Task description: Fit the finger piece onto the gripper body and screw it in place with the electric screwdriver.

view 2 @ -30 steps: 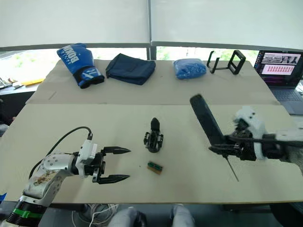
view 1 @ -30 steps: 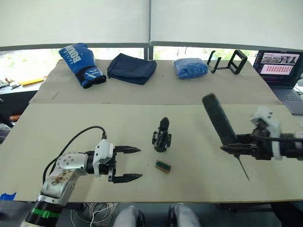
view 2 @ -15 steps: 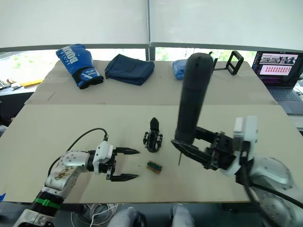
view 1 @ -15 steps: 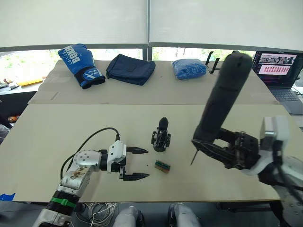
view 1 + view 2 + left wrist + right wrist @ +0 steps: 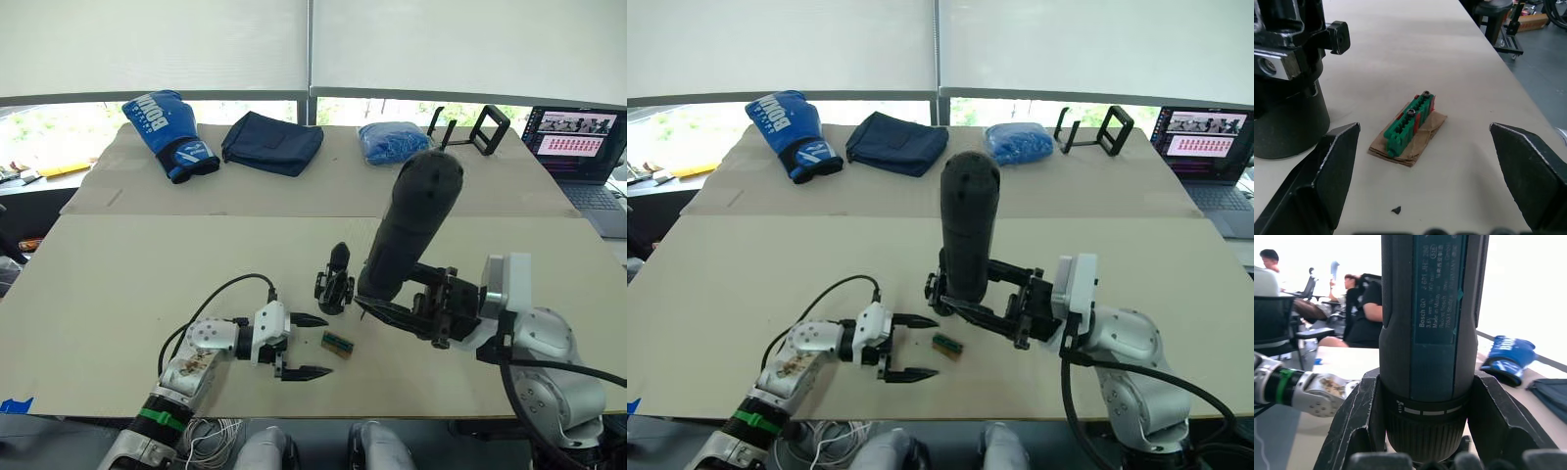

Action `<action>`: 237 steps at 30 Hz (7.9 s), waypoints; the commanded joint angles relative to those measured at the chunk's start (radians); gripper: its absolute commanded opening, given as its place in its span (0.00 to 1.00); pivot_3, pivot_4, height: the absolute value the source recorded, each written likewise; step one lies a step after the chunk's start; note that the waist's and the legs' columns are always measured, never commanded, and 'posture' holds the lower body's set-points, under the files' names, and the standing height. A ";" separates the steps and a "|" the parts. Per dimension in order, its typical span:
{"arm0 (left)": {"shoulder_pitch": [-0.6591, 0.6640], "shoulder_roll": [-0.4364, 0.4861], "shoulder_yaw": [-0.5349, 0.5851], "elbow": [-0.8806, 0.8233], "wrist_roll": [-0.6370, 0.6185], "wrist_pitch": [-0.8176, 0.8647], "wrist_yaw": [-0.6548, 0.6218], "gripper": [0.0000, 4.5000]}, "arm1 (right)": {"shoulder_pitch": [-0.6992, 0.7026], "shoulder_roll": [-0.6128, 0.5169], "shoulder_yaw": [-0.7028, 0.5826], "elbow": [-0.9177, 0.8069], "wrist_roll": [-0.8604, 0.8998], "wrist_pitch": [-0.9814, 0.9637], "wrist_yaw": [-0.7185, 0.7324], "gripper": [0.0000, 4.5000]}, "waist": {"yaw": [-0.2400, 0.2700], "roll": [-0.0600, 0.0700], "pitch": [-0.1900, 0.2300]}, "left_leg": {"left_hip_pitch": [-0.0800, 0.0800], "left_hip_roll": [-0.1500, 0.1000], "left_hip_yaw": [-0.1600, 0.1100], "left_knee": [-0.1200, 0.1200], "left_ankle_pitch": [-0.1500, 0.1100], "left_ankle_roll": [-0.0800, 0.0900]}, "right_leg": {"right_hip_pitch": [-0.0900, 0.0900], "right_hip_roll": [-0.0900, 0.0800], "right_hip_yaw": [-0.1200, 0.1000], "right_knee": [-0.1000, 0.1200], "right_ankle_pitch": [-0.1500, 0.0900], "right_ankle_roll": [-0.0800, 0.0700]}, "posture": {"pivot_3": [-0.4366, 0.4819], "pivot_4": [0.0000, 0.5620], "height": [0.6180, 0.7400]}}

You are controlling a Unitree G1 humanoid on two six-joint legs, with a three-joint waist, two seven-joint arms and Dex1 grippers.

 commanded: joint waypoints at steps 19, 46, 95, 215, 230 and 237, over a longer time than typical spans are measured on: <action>0.003 -0.020 -0.048 0.014 0.046 -0.018 0.034 1.00 | 0.029 -0.007 0.113 0.072 -0.046 -0.121 0.008 0.43 | 0.003 0.000 0.000 | 0.004 0.000 -0.001 0.000 -0.001 0.002 | 0.005 -0.002 -0.001 0.000 0.000 0.000 | 0.48 0.27 1.00; 0.040 -0.020 -0.047 0.007 0.040 -0.039 0.053 1.00 | 0.039 0.003 0.150 0.125 -0.062 -0.171 0.006 0.43 | 0.003 0.000 0.000 | 0.008 0.000 -0.002 0.000 -0.002 0.004 | 0.010 -0.003 -0.001 -0.002 0.000 0.000 | 0.48 0.27 1.00; 0.052 -0.028 -0.057 0.029 0.047 -0.059 0.061 1.00 | 0.031 -0.017 0.131 0.130 -0.052 -0.178 0.012 0.43 | 0.003 0.000 0.000 | 0.008 0.001 -0.003 0.000 -0.004 0.006 | 0.011 -0.005 -0.002 -0.003 0.000 0.000 | 0.48 0.27 1.00; 0.036 0.018 0.018 -0.065 -0.071 0.005 0.021 1.00 | 0.035 -0.040 0.129 0.110 -0.030 -0.177 0.004 0.43 | 0.003 0.000 0.001 | 0.006 0.001 -0.003 -0.003 -0.005 0.008 | 0.008 -0.012 -0.004 -0.005 0.000 0.001 | 0.48 0.27 1.00; 0.050 0.069 0.093 -0.178 -0.183 0.032 -0.032 1.00 | -0.007 -0.096 0.068 0.024 0.066 -0.124 -0.038 0.43 | 0.003 0.000 0.001 | 0.004 0.000 -0.002 -0.003 -0.005 0.008 | 0.006 -0.010 -0.004 -0.005 0.000 0.001 | 0.48 0.27 1.00; 0.034 0.107 0.135 -0.219 -0.228 0.081 -0.037 1.00 | -0.036 -0.129 0.017 0.000 0.131 -0.084 -0.057 0.43 | 0.003 0.000 0.001 | 0.004 0.000 -0.002 -0.003 -0.005 0.008 | 0.006 -0.009 -0.003 -0.005 0.000 0.001 | 0.48 0.27 1.00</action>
